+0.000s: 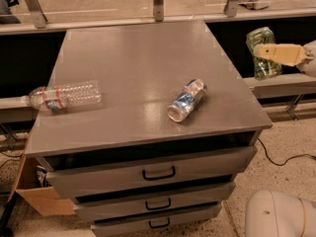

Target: Place green can upright

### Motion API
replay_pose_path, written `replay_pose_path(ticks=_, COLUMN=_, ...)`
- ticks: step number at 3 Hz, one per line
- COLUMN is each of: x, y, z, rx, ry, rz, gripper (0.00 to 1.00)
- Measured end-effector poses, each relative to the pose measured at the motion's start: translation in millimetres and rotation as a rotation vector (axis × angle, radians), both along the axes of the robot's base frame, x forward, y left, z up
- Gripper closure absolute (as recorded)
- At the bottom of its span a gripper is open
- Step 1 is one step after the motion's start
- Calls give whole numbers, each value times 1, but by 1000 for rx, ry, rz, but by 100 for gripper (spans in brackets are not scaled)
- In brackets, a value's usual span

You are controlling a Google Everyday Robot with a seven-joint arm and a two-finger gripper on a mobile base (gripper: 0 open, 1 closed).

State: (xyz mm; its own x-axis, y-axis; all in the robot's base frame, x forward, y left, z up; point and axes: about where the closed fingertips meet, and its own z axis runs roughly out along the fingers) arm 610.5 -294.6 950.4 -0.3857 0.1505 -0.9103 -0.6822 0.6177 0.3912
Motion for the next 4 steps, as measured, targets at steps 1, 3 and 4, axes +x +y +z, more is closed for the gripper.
replay_pose_path(ticks=1, x=-8, y=-6, z=8, rx=71, ry=-28, rz=-31, gripper=100)
replay_pose_path(ticks=3, x=-19, y=9, z=2, rx=65, ry=-113, rz=-31, gripper=100)
replay_pose_path(ticks=4, x=-19, y=9, z=2, rx=65, ry=-113, rz=-31, gripper=100)
